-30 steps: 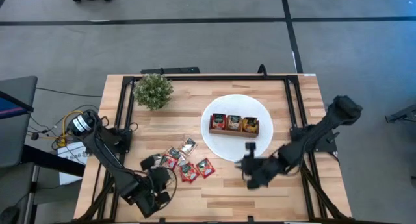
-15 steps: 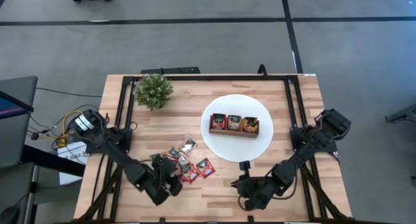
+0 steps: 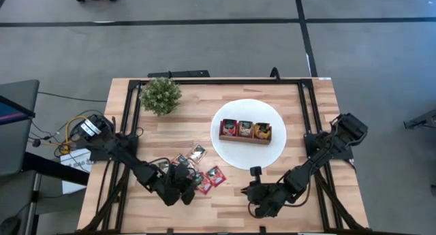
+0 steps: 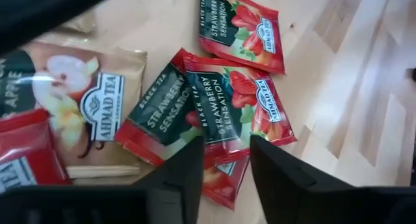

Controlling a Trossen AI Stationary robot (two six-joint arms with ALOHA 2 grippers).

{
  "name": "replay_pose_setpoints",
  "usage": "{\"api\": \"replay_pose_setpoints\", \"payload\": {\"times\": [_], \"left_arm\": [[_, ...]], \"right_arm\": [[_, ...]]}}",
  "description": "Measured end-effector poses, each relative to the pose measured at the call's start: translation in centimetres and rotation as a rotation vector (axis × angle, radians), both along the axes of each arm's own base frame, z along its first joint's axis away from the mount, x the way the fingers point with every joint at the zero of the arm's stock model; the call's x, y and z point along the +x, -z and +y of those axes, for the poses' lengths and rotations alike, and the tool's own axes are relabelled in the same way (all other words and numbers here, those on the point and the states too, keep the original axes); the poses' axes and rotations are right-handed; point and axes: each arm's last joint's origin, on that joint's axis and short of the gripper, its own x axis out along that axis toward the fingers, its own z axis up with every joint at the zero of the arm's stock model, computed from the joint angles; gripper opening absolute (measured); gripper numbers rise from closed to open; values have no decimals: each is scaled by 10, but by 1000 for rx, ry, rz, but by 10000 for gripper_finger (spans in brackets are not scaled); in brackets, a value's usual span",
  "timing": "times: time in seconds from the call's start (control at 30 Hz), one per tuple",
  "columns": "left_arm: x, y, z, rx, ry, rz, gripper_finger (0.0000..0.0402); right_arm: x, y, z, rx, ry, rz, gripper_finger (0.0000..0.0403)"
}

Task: Pick & Place Tea
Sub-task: Put the red tea bag into the left section of the wooden organizer

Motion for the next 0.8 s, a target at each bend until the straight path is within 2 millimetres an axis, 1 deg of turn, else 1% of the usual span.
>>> {"api": "replay_pose_setpoints", "payload": {"times": [0.23,0.3,0.37,0.47,0.6,0.7,0.8], "left_arm": [[7,-1,7,82,31,-14,12],[9,-3,7,114,63,-26,4],[13,-10,4,165,117,-38,1],[23,-31,-4,237,188,-72,0],[43,-63,-5,423,237,-48,0],[62,-93,2,568,250,-27,0],[81,-114,20,719,278,3,0]], "right_arm": [[0,0,0,0,-1,2,16],[-1,0,0,2,-5,6,15],[-1,1,0,7,-17,23,14],[-7,0,-1,14,-20,62,13],[-18,-8,-2,38,46,120,12],[-26,-15,2,86,77,115,12],[-35,-17,10,110,87,99,12]]}}
